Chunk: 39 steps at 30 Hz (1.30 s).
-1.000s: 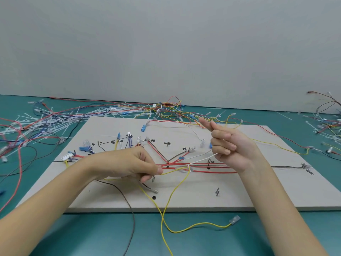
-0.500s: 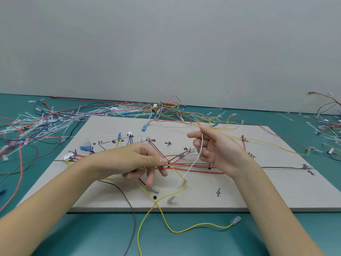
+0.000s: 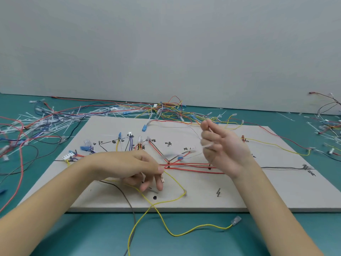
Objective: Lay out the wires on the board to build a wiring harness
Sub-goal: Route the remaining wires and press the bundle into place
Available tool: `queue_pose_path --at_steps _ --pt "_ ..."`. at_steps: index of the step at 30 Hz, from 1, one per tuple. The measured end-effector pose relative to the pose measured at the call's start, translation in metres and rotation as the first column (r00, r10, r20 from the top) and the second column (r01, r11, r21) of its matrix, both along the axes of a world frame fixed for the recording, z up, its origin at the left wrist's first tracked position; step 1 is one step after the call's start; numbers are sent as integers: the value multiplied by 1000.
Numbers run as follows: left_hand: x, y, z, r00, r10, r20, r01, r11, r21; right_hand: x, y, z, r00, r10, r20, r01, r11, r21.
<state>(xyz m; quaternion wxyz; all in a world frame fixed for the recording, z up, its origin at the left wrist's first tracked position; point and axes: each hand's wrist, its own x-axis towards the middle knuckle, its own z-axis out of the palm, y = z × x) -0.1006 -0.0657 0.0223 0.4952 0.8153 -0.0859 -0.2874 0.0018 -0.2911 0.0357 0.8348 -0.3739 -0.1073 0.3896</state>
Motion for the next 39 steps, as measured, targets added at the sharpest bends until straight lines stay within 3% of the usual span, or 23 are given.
queue_pose_path --at_steps 4,8,12,16,18,23,27,30,33,36,37,39 --pt "5 5 2 995 -1 -100 4 1000 29 10 -28 8 967 138 215 -70 953 -294" --pt "6 10 -1 998 2 -61 1 999 52 21 -48 11 908 55 415 203 808 -553" --pt "4 14 -2 1000 18 20 -18 1000 -21 31 -60 6 776 -41 630 534 574 -621" --pt "2 13 -2 997 -11 74 11 1000 1 37 -69 0 646 -38 762 725 345 -597" --pt "0 14 -2 997 -11 77 10 1000 12 36 -71 2 587 -54 808 762 374 -529" --pt "2 18 3 990 23 141 -24 1000 10 24 -63 16 446 -98 890 770 549 -325" --pt "4 20 4 985 53 161 -44 997 -60 2 -26 13 392 92 916 650 677 -346" --pt "4 19 3 986 43 162 -28 995 -95 -16 8 2 332 254 908 583 702 -409" --pt "3 19 4 987 41 154 -23 993 -116 -24 22 -1 504 251 827 417 767 -487" --pt "3 19 5 988 82 130 -63 987 -147 -22 17 -1 752 291 591 31 881 -472" --pt "4 19 5 987 106 120 -86 983 -164 -21 15 0 779 326 535 -57 888 -457" --pt "4 17 5 980 166 109 -142 970 -198 -19 12 -1 764 334 552 -65 891 -449"
